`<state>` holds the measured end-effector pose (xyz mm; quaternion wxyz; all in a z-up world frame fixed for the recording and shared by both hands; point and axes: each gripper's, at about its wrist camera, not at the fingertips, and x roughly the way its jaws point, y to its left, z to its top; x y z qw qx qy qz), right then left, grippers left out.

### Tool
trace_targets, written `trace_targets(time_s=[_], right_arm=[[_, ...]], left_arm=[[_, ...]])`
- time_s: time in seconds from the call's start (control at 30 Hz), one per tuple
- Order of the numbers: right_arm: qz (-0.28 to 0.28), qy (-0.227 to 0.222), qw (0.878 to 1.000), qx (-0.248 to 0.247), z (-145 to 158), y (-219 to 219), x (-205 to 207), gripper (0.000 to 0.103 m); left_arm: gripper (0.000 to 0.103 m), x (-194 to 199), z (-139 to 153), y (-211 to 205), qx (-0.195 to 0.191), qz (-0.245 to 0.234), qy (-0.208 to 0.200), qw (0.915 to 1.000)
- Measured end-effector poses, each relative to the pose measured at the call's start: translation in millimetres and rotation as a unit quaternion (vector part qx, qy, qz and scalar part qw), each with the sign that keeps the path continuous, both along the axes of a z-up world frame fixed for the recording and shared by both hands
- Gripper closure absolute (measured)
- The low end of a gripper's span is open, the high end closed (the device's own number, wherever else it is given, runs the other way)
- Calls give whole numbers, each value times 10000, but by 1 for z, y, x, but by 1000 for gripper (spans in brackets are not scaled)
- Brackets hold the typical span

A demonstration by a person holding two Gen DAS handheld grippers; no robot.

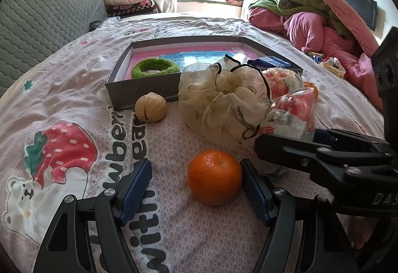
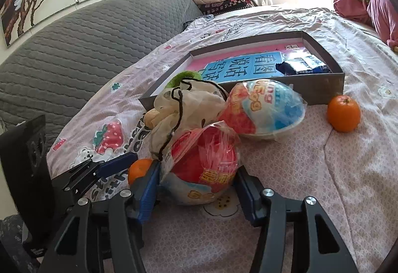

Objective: Organize objects
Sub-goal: 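Move the left tool to the orange while the right tool grasps the red-wrapped plastic bag, then close the left tool on the orange and lift it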

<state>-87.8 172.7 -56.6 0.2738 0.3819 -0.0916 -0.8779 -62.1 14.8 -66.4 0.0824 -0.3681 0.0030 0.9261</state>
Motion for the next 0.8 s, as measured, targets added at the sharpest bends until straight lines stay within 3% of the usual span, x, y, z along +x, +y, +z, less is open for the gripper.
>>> trace_targets(time_s=[0.27, 0.4, 0.7, 0.8], right_arm=[[-86, 623, 9977, 247, 18, 6, 13, 46], [-101, 867, 9950, 477, 22, 2, 18, 46], [-92, 931, 9933, 672, 20, -3, 19, 46], [-90, 946, 9931, 686, 19, -3, 19, 46]], left_arm=[[30, -4, -1, -1, 142, 9, 7, 9999], [40, -3, -1, -1, 166, 4, 21, 9999], [62, 2, 1, 4, 232, -156, 53, 9996], [62, 4, 3, 5, 228, -154, 70, 9996]])
